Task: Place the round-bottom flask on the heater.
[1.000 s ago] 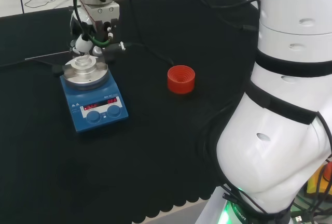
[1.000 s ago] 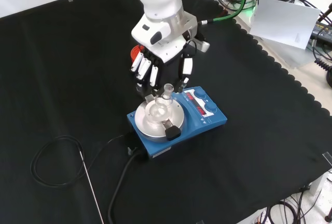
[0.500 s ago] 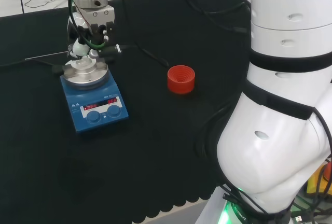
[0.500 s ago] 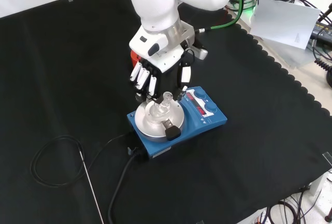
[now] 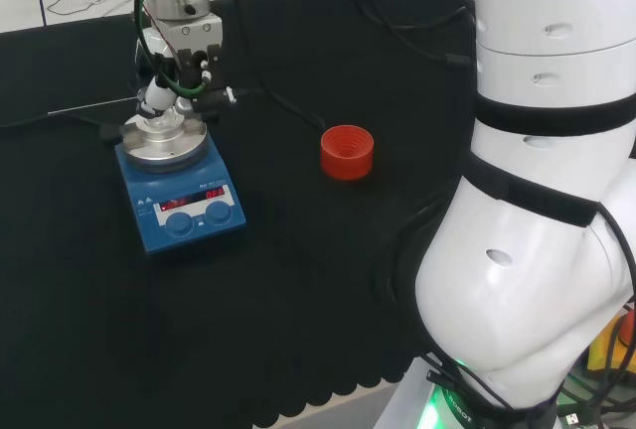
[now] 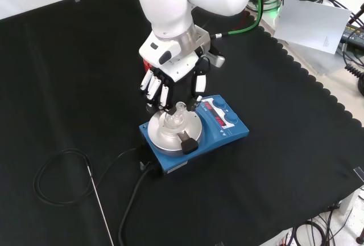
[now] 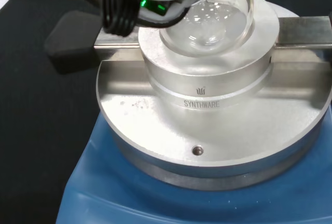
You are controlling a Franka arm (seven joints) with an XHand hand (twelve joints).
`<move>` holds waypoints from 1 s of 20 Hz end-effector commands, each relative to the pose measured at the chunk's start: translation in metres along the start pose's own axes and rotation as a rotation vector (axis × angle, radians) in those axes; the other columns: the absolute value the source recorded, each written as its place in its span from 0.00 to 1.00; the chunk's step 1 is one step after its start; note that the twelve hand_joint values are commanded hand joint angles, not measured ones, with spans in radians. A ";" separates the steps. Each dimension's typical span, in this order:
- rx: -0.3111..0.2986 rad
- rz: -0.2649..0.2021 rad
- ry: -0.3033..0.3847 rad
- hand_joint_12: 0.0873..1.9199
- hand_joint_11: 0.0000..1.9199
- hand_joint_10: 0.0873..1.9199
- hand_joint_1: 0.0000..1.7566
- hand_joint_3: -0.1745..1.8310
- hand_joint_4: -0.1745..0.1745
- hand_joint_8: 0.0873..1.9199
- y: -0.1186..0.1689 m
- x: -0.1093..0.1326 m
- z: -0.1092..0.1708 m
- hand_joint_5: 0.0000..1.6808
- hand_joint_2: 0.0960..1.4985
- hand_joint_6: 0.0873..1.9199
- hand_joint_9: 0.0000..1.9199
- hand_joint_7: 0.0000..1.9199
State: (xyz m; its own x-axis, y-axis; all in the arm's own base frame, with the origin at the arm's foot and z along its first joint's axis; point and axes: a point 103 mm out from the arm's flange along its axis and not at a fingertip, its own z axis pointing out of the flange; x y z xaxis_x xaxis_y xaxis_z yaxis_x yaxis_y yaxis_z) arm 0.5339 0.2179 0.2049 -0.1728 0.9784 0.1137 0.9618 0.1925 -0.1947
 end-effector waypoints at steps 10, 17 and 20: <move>0.032 0.027 0.059 0.69 0.19 0.34 0.51 0.41 0.31 0.37 0.001 -0.013 0.002 0.23 0.39 0.28 0.28 0.13; 0.012 0.039 0.057 0.69 0.18 0.35 0.50 0.40 0.33 0.36 -0.017 -0.018 -0.011 0.21 0.38 0.21 0.27 0.12; -0.011 0.057 0.059 0.70 0.18 0.35 0.50 0.40 0.33 0.36 -0.034 -0.023 -0.024 0.22 0.38 0.19 0.27 0.12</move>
State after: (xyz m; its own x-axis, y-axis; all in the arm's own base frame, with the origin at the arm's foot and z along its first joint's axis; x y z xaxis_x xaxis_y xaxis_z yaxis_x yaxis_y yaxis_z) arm 0.5267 0.1996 0.2128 -0.1279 0.9785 0.1617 0.9627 0.1617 -0.2170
